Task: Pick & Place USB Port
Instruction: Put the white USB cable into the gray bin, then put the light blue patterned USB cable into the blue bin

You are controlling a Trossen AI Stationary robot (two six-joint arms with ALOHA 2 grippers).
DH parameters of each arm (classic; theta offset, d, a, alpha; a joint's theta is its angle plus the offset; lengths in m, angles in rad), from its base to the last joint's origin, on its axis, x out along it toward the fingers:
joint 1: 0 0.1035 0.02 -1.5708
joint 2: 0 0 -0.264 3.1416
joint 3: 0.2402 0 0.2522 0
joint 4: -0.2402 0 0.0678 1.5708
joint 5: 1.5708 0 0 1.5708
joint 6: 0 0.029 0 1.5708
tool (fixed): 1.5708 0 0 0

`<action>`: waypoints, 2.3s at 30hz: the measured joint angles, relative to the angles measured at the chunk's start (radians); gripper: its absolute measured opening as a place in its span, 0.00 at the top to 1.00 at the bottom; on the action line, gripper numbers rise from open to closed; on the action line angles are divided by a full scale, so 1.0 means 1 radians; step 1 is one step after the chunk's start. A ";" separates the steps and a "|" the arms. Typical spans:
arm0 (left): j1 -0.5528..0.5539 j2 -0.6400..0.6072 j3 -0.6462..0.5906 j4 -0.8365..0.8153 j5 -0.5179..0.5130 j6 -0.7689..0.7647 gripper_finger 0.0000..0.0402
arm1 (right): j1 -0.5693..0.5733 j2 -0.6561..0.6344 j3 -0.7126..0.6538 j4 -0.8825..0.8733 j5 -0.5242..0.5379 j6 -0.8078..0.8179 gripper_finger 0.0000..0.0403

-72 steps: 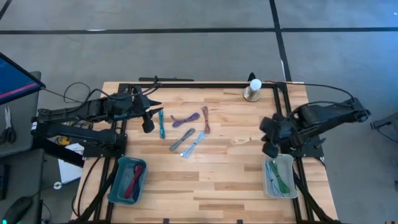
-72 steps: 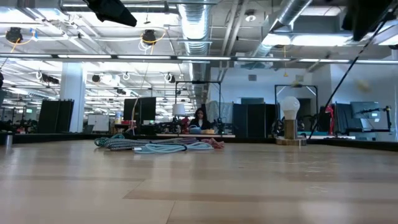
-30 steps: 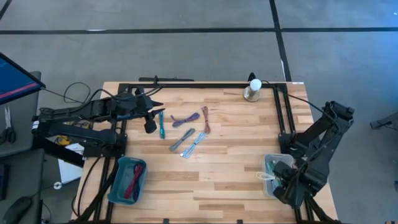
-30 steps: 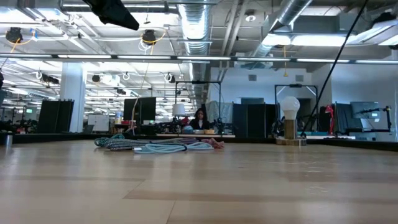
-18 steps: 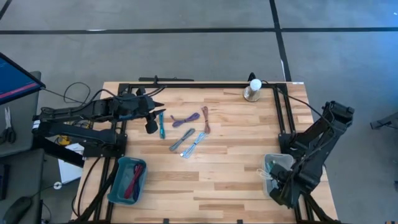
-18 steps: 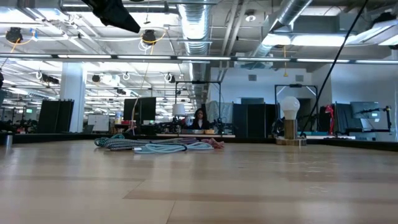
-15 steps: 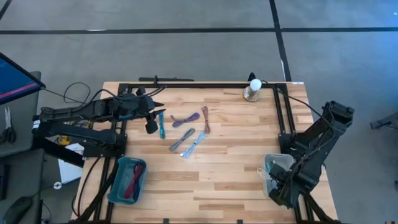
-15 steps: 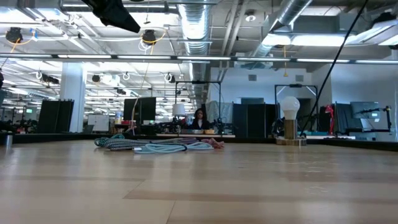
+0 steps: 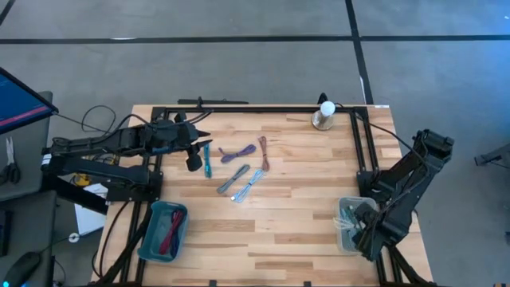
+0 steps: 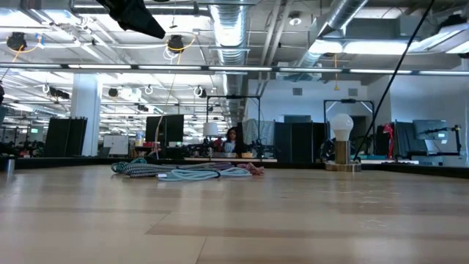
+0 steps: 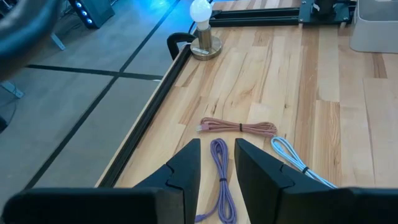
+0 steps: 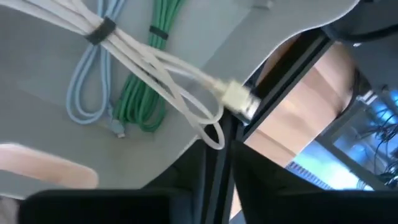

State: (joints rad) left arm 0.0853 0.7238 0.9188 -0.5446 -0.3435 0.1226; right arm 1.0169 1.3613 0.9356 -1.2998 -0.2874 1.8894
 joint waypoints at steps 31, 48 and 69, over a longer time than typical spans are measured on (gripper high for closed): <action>0.000 0.000 0.000 0.000 0.000 0.000 0.75 | -0.363 -0.001 0.159 -0.238 0.498 -0.579 0.61; 0.000 0.000 0.000 0.004 0.000 0.000 0.75 | -0.573 -0.001 0.177 0.155 0.988 -1.218 0.69; 0.000 -0.210 -0.001 -0.038 -0.064 0.030 0.87 | -0.696 -0.260 -0.115 0.439 1.131 -1.425 0.83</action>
State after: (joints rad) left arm 0.0853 0.5141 0.9180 -0.5826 -0.4072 0.1525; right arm 0.3206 1.1015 0.8209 -0.8607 0.8433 0.4644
